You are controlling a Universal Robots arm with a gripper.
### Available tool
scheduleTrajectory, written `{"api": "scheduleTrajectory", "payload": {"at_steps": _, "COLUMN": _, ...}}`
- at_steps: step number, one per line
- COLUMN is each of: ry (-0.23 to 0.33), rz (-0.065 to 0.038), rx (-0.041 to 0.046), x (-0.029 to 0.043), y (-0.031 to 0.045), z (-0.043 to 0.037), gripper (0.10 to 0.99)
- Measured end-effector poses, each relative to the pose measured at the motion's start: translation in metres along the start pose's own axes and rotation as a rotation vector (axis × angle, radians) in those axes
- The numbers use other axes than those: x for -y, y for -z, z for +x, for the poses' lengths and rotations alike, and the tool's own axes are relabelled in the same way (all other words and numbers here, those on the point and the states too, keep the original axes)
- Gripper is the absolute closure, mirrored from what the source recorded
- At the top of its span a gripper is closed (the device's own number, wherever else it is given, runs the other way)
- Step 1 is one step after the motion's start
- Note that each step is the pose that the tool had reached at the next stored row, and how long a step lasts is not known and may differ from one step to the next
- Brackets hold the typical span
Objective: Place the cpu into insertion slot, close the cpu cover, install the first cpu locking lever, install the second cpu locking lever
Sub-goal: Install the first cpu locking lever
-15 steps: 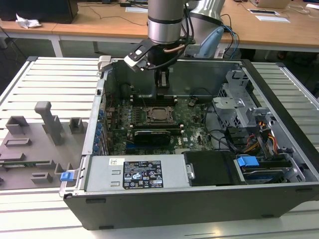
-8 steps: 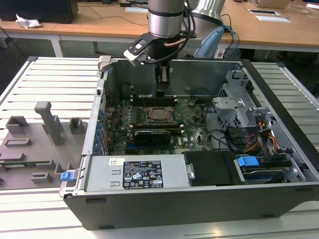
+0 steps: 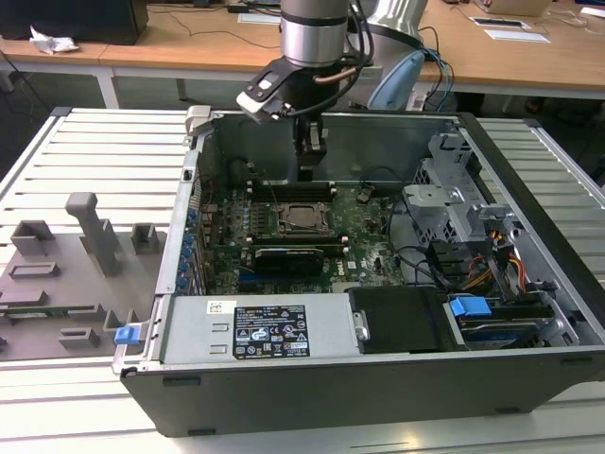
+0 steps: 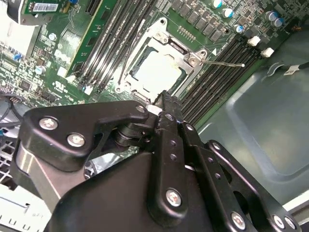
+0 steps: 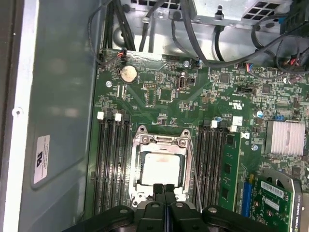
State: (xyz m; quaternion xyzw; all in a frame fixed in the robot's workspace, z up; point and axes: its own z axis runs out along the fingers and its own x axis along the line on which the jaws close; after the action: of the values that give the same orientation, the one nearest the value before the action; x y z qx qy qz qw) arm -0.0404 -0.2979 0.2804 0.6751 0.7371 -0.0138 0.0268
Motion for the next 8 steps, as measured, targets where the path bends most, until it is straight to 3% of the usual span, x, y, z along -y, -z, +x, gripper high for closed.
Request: {"api": "scheduleTrajectory", "payload": {"at_steps": 8, "ry": 0.094, "rz": -0.006, "rx": -0.0013, "x": -0.0001, "y": 0.0008, "z": 0.0005, "gripper": 0.976}}
